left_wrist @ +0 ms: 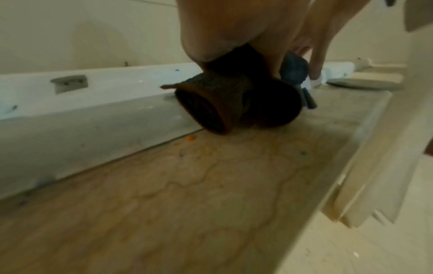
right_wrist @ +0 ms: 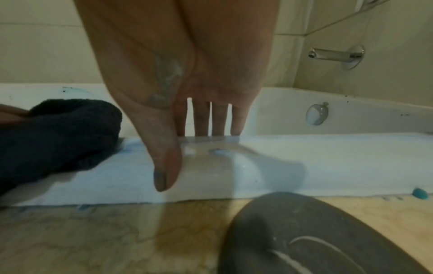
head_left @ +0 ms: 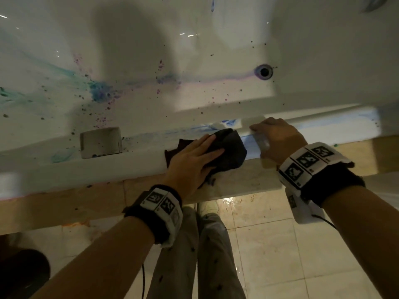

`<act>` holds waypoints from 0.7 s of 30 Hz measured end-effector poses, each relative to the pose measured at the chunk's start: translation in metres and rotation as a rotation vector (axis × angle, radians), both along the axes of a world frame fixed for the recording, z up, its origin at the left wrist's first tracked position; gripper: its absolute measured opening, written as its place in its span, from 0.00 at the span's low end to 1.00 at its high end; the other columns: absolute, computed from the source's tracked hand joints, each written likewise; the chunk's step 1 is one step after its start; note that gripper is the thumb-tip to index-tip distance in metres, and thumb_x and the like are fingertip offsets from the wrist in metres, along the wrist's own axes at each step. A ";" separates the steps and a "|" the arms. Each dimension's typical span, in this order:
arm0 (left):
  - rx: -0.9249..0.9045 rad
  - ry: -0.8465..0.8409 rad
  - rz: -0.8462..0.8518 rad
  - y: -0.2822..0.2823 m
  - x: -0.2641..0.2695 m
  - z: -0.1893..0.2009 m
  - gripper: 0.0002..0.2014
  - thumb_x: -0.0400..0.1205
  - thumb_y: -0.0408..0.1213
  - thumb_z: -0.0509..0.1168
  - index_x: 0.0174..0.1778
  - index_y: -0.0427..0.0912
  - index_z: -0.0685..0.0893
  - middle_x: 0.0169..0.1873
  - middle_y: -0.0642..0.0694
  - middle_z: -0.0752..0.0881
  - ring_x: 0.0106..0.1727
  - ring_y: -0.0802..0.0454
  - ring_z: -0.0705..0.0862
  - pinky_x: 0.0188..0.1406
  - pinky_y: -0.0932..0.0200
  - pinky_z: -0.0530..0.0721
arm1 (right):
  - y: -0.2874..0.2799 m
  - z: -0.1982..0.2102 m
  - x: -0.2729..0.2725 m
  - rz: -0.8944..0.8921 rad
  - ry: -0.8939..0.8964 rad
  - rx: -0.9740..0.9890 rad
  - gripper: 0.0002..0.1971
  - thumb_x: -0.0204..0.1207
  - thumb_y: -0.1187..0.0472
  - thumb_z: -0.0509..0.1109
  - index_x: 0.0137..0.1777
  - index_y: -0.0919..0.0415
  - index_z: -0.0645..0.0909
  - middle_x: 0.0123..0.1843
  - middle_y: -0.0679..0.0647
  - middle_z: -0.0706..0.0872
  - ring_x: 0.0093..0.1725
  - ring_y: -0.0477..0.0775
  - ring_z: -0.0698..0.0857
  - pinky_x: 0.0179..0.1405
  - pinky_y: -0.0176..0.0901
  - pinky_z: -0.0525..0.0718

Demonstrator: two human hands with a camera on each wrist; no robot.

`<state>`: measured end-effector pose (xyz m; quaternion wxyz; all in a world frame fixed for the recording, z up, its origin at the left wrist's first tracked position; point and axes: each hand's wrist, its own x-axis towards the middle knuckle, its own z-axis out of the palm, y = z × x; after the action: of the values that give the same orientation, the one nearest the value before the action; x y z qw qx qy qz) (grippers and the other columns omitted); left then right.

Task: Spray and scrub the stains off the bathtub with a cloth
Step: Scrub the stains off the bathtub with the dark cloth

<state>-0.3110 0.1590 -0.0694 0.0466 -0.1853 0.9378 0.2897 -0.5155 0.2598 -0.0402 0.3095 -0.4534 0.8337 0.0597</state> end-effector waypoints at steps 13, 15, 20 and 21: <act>0.027 0.094 0.345 -0.015 -0.039 0.027 0.17 0.83 0.38 0.63 0.69 0.46 0.79 0.67 0.44 0.81 0.62 0.47 0.83 0.63 0.70 0.69 | -0.005 0.004 -0.003 0.022 0.017 0.068 0.36 0.66 0.60 0.77 0.75 0.53 0.69 0.69 0.54 0.72 0.68 0.56 0.69 0.67 0.44 0.69; 0.064 0.075 0.212 0.011 -0.032 0.020 0.16 0.81 0.35 0.65 0.65 0.45 0.82 0.69 0.42 0.79 0.65 0.42 0.81 0.67 0.57 0.72 | -0.003 0.005 -0.009 0.083 0.004 0.045 0.33 0.70 0.59 0.75 0.75 0.53 0.69 0.70 0.55 0.72 0.69 0.57 0.69 0.67 0.44 0.69; 0.000 0.075 0.187 0.041 -0.028 -0.004 0.19 0.78 0.41 0.56 0.61 0.44 0.85 0.68 0.41 0.79 0.69 0.43 0.76 0.67 0.46 0.72 | 0.012 0.008 -0.042 0.030 -0.172 -0.006 0.31 0.72 0.63 0.71 0.76 0.53 0.68 0.72 0.58 0.73 0.71 0.59 0.73 0.69 0.50 0.73; -0.031 0.113 0.224 0.044 -0.030 -0.004 0.18 0.77 0.40 0.57 0.59 0.43 0.86 0.67 0.41 0.80 0.68 0.46 0.76 0.67 0.46 0.71 | 0.020 0.008 -0.052 0.013 -0.162 -0.044 0.31 0.73 0.64 0.71 0.76 0.54 0.68 0.74 0.58 0.72 0.73 0.58 0.71 0.72 0.50 0.69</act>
<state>-0.3411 0.2034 -0.0735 -0.0417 -0.2730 0.9168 0.2885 -0.5673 0.2800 -0.0323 0.3656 -0.4687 0.8041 0.0066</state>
